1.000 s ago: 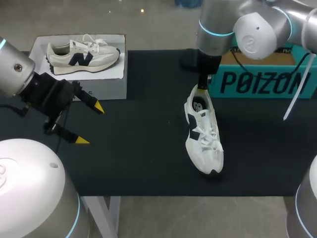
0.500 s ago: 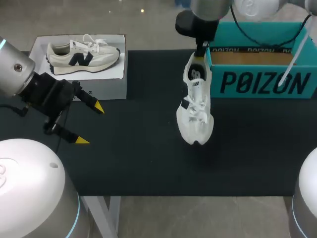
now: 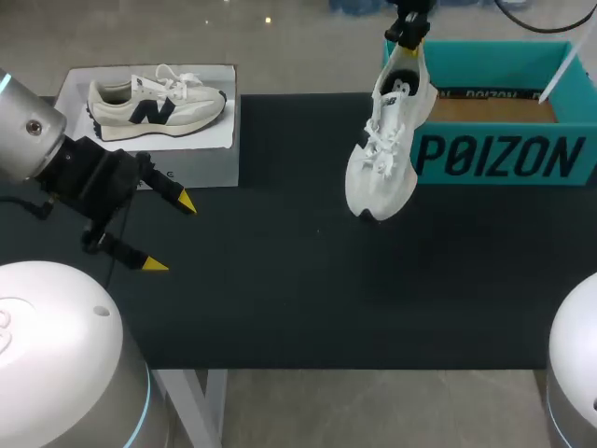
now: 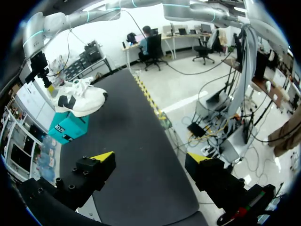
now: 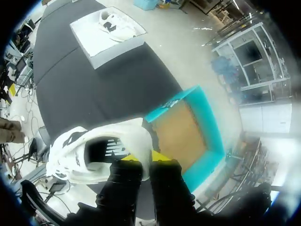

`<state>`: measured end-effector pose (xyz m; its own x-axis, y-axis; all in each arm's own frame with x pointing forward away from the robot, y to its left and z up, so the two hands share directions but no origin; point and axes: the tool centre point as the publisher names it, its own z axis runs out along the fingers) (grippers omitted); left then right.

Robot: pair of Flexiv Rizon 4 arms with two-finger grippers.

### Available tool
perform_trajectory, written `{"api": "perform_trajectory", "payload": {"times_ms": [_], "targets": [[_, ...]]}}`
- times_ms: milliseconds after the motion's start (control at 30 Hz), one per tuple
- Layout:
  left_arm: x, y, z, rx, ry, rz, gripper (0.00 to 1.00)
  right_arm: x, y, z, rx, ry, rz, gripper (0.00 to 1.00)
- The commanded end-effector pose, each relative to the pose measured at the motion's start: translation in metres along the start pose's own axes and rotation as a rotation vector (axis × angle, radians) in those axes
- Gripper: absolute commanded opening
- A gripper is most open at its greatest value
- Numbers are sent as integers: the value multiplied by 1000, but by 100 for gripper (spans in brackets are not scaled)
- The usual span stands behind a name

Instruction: Take the shoe out of the shoebox, open the shoe tongue, remove and reinsert the insole, then place the shoe into the shoebox

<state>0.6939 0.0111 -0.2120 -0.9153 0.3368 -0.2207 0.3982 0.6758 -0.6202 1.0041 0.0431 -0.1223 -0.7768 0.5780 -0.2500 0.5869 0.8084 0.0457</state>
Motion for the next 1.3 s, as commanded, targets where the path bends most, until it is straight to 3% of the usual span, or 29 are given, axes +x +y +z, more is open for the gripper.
{"api": "perform_trajectory", "payload": {"times_ms": [33,467,500,633,833,1100,1300], "targets": [[0,0,0,-1,2,0,100,-1,2,-1,4,1,1,0],[0,0,0,-1,2,0,100,-1,2,-1,4,1,1,0],[0,0,0,-1,2,0,100,-9,-2,-3,9,20,32,0],[0,0,0,-1,2,0,100,-53,-31,-18,-39,56,177,0],[0,0,0,-1,2,0,100,-94,-76,-28,-58,101,368,0],[0,0,0,-1,2,0,100,-133,-125,-22,-106,118,581,0],[0,0,0,-1,2,0,100,-151,-145,-12,-118,133,696,0]]}}
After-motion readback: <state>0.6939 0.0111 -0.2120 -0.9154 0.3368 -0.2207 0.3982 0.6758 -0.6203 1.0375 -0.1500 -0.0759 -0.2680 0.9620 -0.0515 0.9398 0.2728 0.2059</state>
